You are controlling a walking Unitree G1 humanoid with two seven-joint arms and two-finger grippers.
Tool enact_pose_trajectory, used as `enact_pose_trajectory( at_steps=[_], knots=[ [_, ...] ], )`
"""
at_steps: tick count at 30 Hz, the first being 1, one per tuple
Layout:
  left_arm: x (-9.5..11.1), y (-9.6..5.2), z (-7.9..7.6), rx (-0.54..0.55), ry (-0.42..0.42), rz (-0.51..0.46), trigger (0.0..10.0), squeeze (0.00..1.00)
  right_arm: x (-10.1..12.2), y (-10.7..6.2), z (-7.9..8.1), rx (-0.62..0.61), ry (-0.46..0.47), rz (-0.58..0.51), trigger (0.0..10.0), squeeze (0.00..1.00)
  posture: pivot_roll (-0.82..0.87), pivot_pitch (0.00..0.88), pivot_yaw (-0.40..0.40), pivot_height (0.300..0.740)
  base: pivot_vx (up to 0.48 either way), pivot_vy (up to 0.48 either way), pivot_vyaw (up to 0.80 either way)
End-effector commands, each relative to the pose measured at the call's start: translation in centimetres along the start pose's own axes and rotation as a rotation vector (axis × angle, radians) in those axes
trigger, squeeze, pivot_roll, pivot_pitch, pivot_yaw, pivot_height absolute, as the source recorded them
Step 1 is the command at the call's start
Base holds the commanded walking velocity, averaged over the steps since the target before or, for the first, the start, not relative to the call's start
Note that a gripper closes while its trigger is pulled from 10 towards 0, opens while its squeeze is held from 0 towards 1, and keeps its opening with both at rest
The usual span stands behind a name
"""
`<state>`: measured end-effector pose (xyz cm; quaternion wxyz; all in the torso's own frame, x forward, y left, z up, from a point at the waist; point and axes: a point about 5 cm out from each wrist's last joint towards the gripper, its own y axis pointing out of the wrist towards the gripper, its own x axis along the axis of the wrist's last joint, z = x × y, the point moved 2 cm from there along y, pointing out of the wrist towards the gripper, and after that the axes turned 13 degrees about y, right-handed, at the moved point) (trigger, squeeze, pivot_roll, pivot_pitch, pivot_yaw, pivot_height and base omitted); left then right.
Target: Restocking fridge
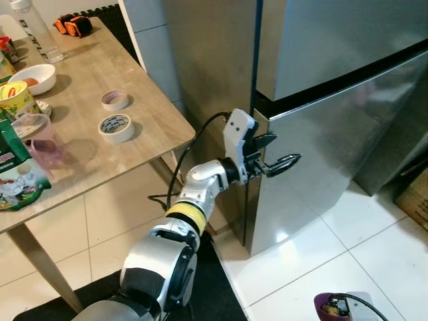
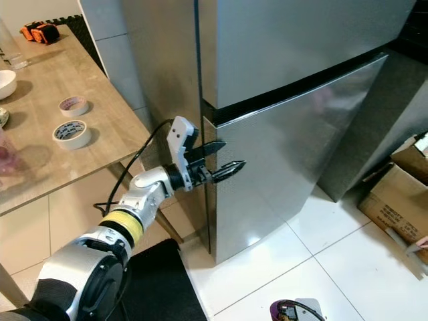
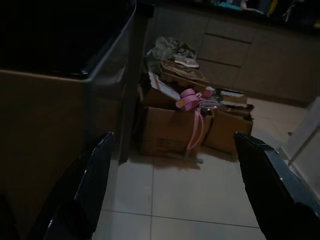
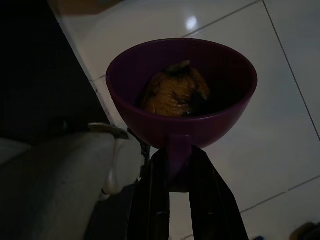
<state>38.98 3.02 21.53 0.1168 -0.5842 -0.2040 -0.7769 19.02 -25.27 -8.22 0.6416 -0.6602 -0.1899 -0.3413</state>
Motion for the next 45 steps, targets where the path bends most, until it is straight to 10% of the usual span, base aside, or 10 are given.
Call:
enact_pose_trajectory(
  at_steps=[1,7,20,45],
  knots=[
    [-1.2,-1.6,-0.4,-0.086,-0.025,0.033,10.0,0.00,-0.7,-0.2,-0.2,-0.011,0.013,0.012,10.0,0.00,-0.13,0.238,0.082,0.740,0.000,0.000,0.00],
    [-2.8,-3.3,-1.0,-0.168,-0.025,0.112,10.0,0.00,-0.7,-0.2,-0.1,-0.008,0.015,0.014,10.0,0.00,-0.13,0.239,0.081,0.740,0.000,0.000,0.00],
    [-1.3,-4.8,3.6,0.166,-0.006,0.134,10.0,0.00,-0.6,-0.2,-0.2,-0.014,0.019,0.008,10.0,0.00,-0.13,0.238,0.082,0.740,0.000,0.000,0.00],
    [2.2,1.5,1.4,0.103,0.064,-0.005,10.0,0.00,-0.4,-0.3,-0.5,-0.016,0.024,-0.017,10.0,0.00,-0.15,0.260,0.101,0.740,0.000,0.000,0.00]
  ],
)
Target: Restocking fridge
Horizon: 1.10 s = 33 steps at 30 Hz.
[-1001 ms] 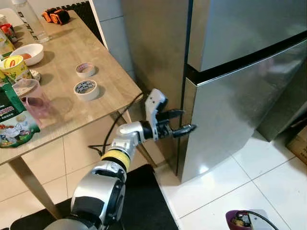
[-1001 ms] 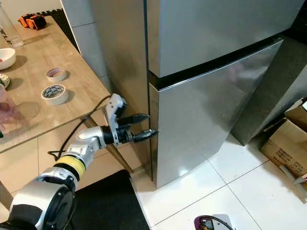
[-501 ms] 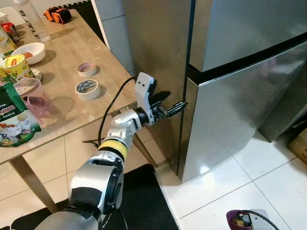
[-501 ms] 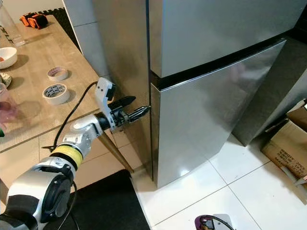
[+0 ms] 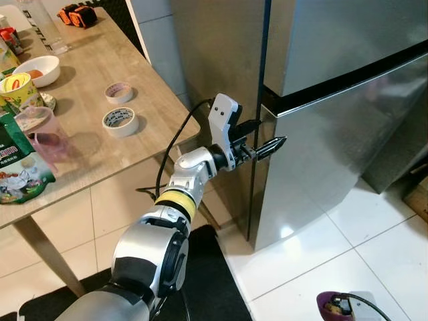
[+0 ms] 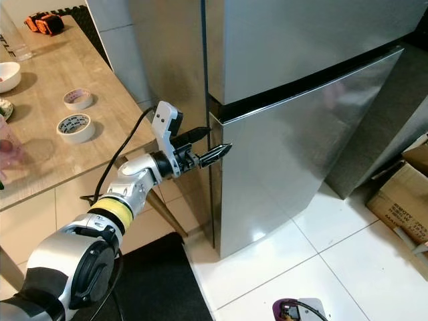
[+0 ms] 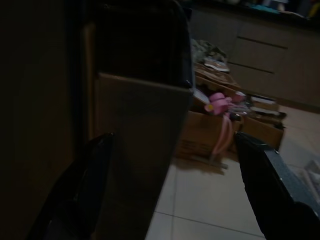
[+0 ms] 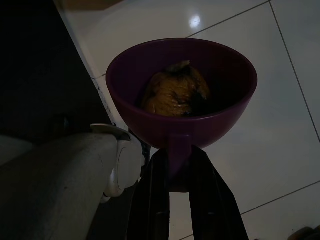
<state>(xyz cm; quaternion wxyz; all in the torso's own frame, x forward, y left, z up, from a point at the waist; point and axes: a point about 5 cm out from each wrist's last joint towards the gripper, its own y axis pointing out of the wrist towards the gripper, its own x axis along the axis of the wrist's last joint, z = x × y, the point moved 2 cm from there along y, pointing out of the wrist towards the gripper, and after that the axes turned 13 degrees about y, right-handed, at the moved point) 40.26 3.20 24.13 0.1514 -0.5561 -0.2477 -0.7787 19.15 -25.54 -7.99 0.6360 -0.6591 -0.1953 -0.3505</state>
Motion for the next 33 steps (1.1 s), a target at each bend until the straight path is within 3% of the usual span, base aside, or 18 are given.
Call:
enact_pose_trajectory(
  at_steps=[1,9,15,28,33],
  knots=[
    [0.3,0.6,-0.3,0.000,0.020,0.002,10.0,0.00,-0.7,-0.3,-0.3,-0.010,0.020,0.005,10.0,0.00,-0.15,0.260,0.101,0.740,0.000,0.000,0.00],
    [1.5,0.8,1.2,0.123,0.045,-0.006,10.0,0.00,-0.4,-0.4,-0.5,-0.012,0.021,-0.010,10.0,0.00,-0.15,0.272,0.104,0.740,0.000,0.000,0.00],
    [1.9,1.1,1.2,0.118,0.042,-0.016,10.0,0.00,-0.4,-0.4,-0.6,-0.011,0.020,-0.016,10.0,0.00,-0.16,0.280,0.106,0.740,0.000,0.000,0.00],
    [2.0,2.2,-0.9,-0.049,0.051,-0.028,10.0,0.00,-0.2,-0.5,-1.0,-0.017,0.023,-0.034,10.0,0.00,-0.17,0.295,0.112,0.740,0.000,0.000,0.00],
    [0.9,2.2,-2.4,-0.144,0.097,0.003,10.0,0.00,0.0,-0.5,-1.1,-0.023,0.029,-0.043,10.0,0.00,-0.17,0.293,0.116,0.740,0.000,0.000,0.00]
  ],
)
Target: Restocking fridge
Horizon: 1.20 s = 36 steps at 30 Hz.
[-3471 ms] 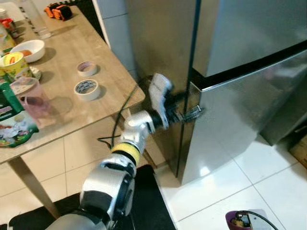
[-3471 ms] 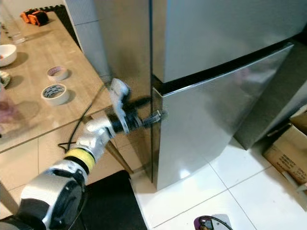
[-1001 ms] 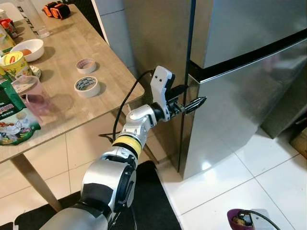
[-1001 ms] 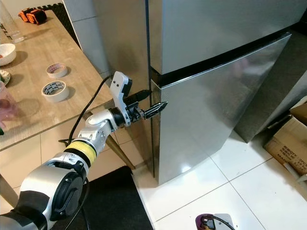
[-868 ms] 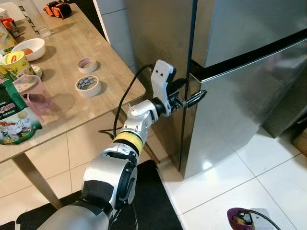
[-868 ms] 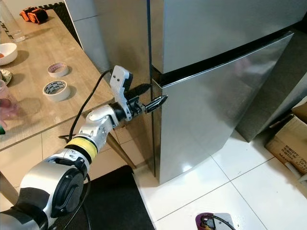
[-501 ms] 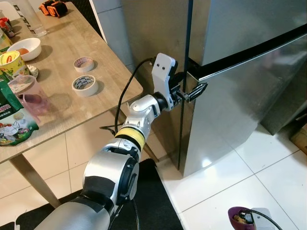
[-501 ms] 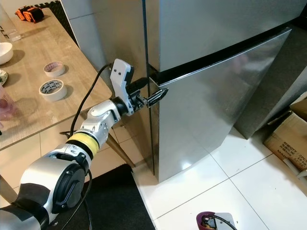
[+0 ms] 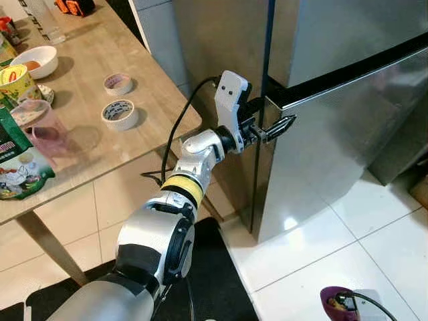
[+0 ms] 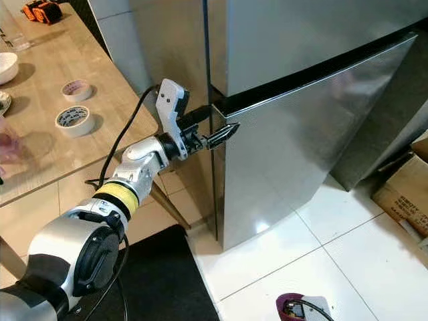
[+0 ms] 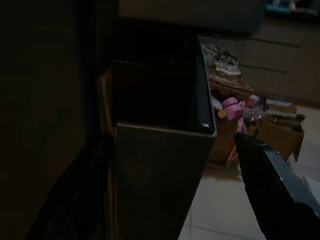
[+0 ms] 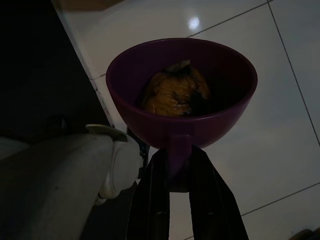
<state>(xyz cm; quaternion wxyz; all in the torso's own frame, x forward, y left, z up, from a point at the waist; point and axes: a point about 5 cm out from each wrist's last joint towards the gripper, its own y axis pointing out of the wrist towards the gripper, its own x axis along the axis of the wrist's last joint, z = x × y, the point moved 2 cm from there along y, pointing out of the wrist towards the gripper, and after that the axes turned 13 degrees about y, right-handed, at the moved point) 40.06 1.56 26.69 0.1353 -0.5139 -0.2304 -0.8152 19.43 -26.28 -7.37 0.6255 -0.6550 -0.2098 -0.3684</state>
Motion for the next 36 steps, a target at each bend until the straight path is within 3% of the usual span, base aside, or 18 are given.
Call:
enact_pose_trajectory(
  at_steps=[1,9,23,36],
  knots=[
    [-1.4,0.4,-2.3,-0.103,-0.005,0.040,10.0,0.00,-0.7,-0.4,-0.5,-0.018,0.024,0.007,10.0,0.00,-0.17,0.292,0.117,0.740,0.000,0.000,0.00],
    [-2.0,0.5,-3.4,-0.155,0.007,0.043,10.0,0.00,-0.4,-0.2,-0.3,-0.015,0.029,-0.001,10.0,0.00,-0.17,0.286,0.120,0.740,0.000,0.000,0.00],
    [-0.6,1.5,-3.6,-0.173,0.012,-0.012,10.0,0.00,-0.4,-0.3,-0.4,-0.021,0.038,-0.009,10.0,0.00,-0.17,0.286,0.126,0.740,0.000,0.000,0.00],
    [0.5,2.6,-4.5,-0.220,-0.067,-0.084,10.0,0.00,-0.5,-0.4,-0.6,-0.026,0.046,-0.015,10.0,0.00,-0.18,0.292,0.132,0.740,0.000,0.000,0.00]
  ],
)
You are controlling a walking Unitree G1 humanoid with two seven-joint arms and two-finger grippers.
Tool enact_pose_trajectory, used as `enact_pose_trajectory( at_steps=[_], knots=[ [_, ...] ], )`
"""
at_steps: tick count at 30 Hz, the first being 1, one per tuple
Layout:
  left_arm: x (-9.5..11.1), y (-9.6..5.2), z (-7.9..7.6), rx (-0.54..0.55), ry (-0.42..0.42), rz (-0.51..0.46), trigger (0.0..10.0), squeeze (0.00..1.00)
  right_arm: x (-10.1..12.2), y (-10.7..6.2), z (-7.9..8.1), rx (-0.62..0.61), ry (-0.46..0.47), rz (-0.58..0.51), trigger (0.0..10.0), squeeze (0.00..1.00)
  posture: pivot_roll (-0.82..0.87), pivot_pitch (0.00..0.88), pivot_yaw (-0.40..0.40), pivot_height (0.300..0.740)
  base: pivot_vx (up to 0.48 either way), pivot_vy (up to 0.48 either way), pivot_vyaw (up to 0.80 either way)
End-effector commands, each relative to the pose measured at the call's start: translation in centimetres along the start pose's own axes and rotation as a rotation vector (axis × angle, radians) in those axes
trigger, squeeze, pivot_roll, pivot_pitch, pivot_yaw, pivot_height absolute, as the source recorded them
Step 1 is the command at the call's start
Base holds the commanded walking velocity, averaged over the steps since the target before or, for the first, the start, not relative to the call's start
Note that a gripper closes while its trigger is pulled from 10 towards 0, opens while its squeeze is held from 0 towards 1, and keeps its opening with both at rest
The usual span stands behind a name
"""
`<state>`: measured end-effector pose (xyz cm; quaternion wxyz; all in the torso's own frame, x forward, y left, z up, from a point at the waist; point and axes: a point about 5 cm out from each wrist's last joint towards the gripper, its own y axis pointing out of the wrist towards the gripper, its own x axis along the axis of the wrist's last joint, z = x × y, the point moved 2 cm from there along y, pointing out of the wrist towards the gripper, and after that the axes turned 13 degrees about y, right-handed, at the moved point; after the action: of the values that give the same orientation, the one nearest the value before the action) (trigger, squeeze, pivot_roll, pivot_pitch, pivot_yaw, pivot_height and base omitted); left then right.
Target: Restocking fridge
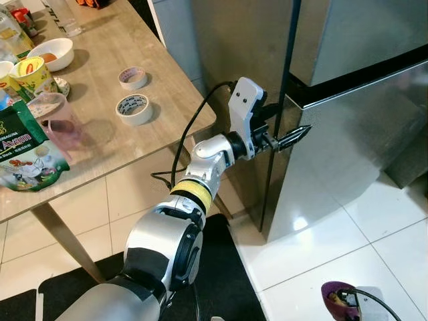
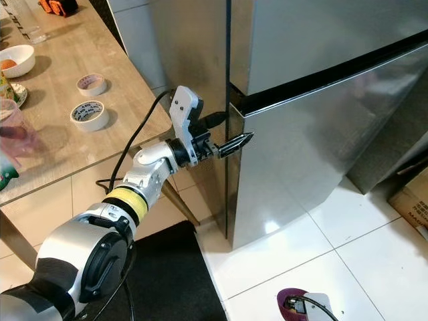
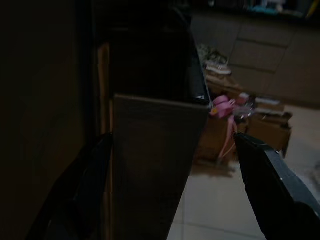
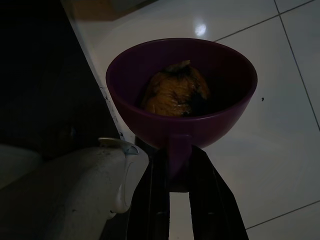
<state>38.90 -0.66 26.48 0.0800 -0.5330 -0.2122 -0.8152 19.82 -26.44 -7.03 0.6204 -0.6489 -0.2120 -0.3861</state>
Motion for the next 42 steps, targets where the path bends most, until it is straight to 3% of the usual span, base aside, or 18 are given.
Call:
enact_pose_trajectory(
  at_steps=[1,17,27,34,36,39,41,42],
  knots=[
    [0.0,1.6,-2.4,-0.133,-0.019,-0.020,10.0,0.00,-1.0,-0.5,-0.6,-0.022,0.024,0.016,10.0,0.00,-0.18,0.292,0.133,0.740,0.000,0.000,0.00],
    [-1.0,1.6,-4.3,-0.229,-0.058,-0.027,10.0,0.00,-0.6,-0.5,-0.7,-0.025,0.032,0.001,10.0,0.00,-0.18,0.291,0.137,0.740,0.000,0.000,0.00],
    [-1.2,1.8,-4.7,-0.242,-0.062,-0.023,10.0,0.00,-0.7,-0.5,-0.7,-0.027,0.038,-0.001,10.0,0.00,-0.18,0.291,0.142,0.740,0.000,0.000,0.00],
    [-1.5,1.5,-3.7,-0.136,-0.045,0.009,10.0,0.00,-0.8,-0.5,-0.7,-0.029,0.039,-0.001,10.0,0.00,-0.19,0.285,0.144,0.740,0.000,0.000,0.00],
    [-2.2,0.3,-1.9,0.032,-0.069,0.035,10.0,0.00,-0.8,-0.6,-0.8,-0.033,0.042,-0.002,10.0,0.00,-0.19,0.282,0.148,0.740,0.000,0.000,0.00],
    [-2.7,-0.7,-1.0,0.107,-0.081,0.047,10.0,0.00,-0.8,-0.6,-0.9,-0.036,0.044,-0.003,10.0,0.00,-0.19,0.281,0.148,0.740,0.000,0.000,0.00],
    [-3.7,-3.0,0.0,0.187,-0.096,0.048,10.0,0.00,-0.8,-0.6,-1.0,-0.039,0.046,-0.003,10.0,0.00,-0.19,0.278,0.145,0.740,0.000,0.000,0.00],
    [-3.7,-3.0,0.0,0.187,-0.096,0.048,10.0,0.00,-0.8,-0.6,-1.0,-0.039,0.046,-0.003,10.0,0.00,-0.19,0.278,0.145,0.740,0.000,0.000,0.00]
  ],
)
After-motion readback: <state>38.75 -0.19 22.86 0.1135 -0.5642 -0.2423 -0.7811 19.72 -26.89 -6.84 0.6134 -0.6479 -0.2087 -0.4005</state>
